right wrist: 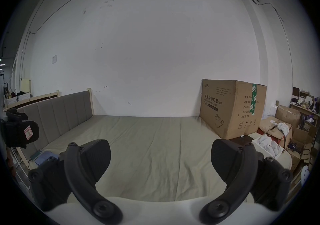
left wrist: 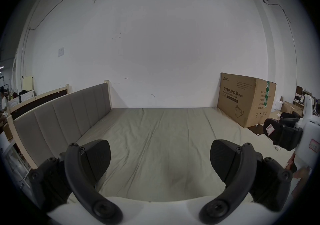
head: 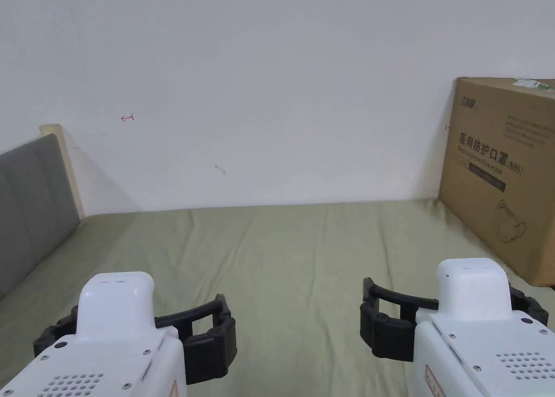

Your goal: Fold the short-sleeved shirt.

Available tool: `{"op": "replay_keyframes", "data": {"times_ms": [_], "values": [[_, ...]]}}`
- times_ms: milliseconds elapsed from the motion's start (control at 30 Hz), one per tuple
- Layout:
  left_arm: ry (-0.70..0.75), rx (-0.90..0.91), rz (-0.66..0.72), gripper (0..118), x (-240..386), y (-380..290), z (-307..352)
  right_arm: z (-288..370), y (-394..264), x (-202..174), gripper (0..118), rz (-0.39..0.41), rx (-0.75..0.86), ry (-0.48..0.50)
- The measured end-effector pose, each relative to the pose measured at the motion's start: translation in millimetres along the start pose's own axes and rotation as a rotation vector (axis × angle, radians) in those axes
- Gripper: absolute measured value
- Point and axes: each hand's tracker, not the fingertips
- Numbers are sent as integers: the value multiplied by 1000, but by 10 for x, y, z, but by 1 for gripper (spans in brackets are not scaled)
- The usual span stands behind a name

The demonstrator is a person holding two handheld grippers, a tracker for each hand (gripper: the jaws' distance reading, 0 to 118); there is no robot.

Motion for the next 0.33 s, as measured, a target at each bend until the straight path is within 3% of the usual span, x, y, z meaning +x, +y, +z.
{"op": "replay_keyframes", "data": {"times_ms": [333], "values": [[-43, -39, 27, 116, 48, 12, -70, 7, -19, -45, 115, 42, 4, 0]]}}
